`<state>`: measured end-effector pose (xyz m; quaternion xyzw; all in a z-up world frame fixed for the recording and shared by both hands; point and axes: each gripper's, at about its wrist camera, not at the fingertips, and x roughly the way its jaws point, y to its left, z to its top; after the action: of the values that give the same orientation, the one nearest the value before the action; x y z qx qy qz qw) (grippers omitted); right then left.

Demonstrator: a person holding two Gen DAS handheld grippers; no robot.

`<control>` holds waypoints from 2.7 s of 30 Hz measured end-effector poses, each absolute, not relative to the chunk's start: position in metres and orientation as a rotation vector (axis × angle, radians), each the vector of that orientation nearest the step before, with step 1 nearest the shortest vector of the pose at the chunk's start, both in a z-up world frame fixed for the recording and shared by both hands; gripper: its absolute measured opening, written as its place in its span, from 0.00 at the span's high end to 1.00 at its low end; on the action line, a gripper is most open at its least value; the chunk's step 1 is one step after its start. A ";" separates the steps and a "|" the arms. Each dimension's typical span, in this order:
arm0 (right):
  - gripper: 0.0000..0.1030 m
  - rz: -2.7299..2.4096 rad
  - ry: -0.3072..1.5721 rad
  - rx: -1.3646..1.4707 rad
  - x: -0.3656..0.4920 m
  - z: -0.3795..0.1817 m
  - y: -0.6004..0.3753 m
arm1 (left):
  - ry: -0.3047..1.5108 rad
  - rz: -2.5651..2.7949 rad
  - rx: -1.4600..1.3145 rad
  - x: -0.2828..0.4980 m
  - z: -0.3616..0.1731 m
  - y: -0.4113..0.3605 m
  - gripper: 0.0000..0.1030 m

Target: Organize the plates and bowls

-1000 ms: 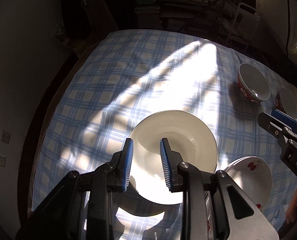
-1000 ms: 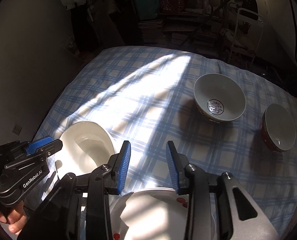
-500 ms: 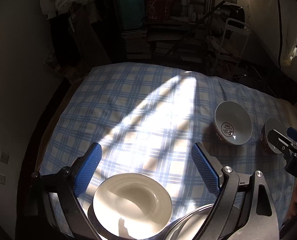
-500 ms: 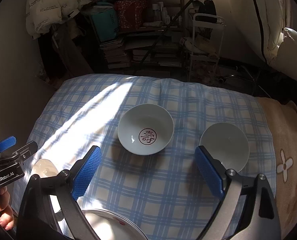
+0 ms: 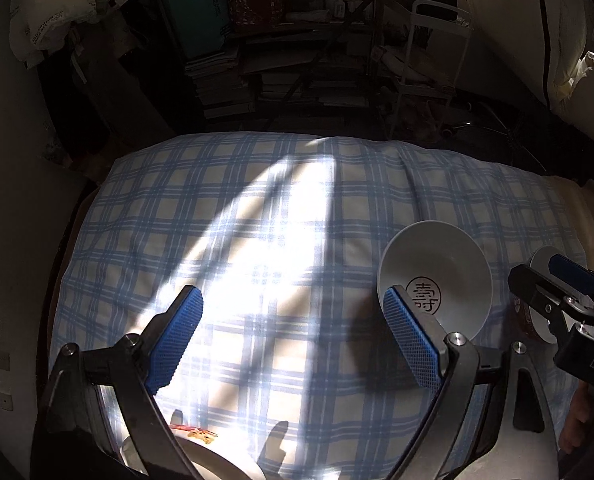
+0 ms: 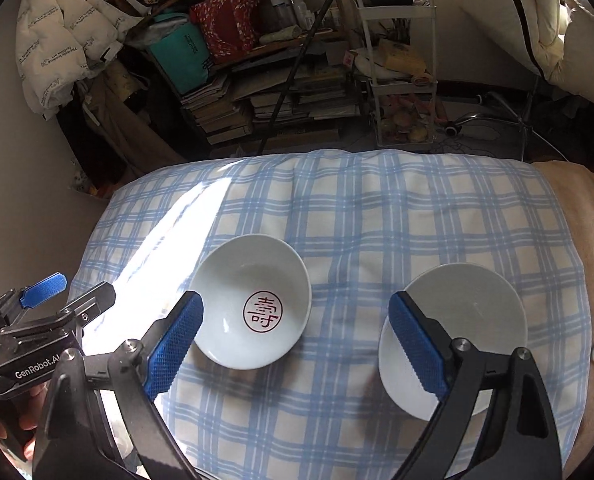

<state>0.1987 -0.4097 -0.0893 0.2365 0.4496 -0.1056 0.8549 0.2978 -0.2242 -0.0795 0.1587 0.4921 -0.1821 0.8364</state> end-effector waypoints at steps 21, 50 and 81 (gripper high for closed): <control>0.87 -0.126 1.099 0.508 0.227 -0.141 -0.402 | 1.233 -0.539 0.287 0.316 -0.153 -0.266 0.88; 0.91 -0.126 0.993 0.476 0.178 -0.069 -0.338 | 1.146 -0.514 0.304 0.253 -0.057 -0.198 0.92; 0.91 0.052 0.966 0.368 0.140 -0.039 -0.171 | 1.117 -0.357 0.193 0.184 -0.030 -0.017 0.92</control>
<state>0.1396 -0.1714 -0.0387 0.1758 0.4619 0.0250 0.8690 0.1845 -0.0174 -0.0297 0.0909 0.5263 -0.1681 0.8286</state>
